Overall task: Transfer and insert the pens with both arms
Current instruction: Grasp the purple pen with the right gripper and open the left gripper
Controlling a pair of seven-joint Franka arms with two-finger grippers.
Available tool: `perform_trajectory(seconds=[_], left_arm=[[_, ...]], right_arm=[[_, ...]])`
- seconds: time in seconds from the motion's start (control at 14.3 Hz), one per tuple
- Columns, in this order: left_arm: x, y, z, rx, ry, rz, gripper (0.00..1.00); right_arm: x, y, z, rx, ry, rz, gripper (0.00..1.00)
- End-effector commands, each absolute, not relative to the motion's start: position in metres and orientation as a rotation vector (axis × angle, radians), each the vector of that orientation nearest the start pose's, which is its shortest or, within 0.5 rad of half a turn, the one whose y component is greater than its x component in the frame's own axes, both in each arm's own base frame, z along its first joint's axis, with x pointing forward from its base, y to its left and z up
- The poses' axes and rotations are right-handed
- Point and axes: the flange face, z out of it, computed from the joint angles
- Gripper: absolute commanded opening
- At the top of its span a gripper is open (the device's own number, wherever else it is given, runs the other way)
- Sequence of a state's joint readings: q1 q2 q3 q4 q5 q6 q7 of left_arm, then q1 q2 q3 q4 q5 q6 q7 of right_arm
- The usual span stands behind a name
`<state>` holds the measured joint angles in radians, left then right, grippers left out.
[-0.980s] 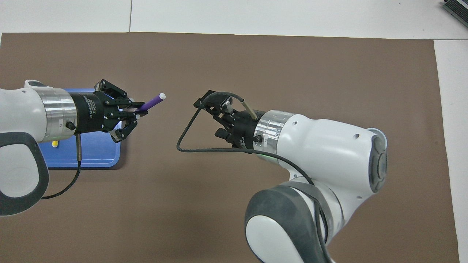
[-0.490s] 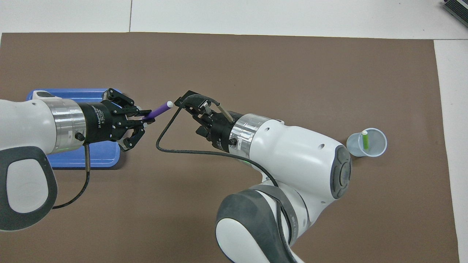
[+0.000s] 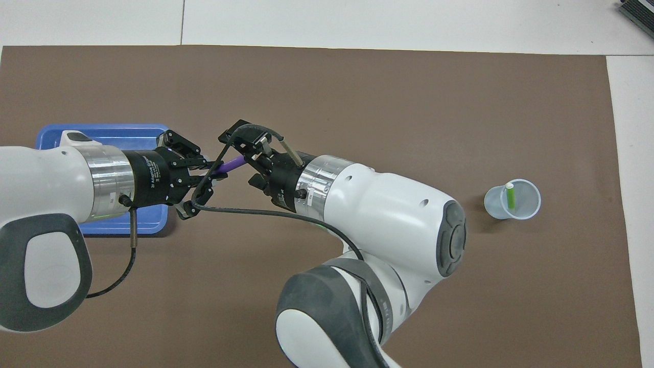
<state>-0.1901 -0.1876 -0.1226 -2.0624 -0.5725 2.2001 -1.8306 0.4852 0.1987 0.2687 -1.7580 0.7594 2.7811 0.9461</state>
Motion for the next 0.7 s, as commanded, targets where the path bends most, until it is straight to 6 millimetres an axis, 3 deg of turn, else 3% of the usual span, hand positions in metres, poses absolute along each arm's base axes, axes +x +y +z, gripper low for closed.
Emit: perform_trajectory(seconds=[0.0, 0.07, 0.14, 0.42, 0.63], left_arm=[[0.4877, -0.1822, 0.5551, 1.643, 2.008, -0.362, 0.0], [0.4879, -0.1814, 0.5552, 1.642, 2.008, -0.362, 0.0], [0.4873, -0.1813, 0.555, 1.645, 2.007, -0.362, 0.0], [0.4854, -0.1809, 0.5557, 1.656, 1.997, -0.358, 0.0], [0.4851, -0.1808, 0.5541, 1.657, 2.0, -0.36, 0.0]], right_arm=[[0.5119, 0.4259, 0.5333, -1.983, 0.889, -0.093, 0.94], [0.5125, 0.4253, 0.5331, -1.985, 0.887, -0.094, 0.86], [0.5121, 0.425, 0.5308, -1.994, 0.877, -0.099, 0.72], [0.5142, 0.422, 0.5262, -2.01, 0.864, -0.109, 0.45], [0.513, 0.4214, 0.5242, -2.015, 0.864, -0.109, 0.38]])
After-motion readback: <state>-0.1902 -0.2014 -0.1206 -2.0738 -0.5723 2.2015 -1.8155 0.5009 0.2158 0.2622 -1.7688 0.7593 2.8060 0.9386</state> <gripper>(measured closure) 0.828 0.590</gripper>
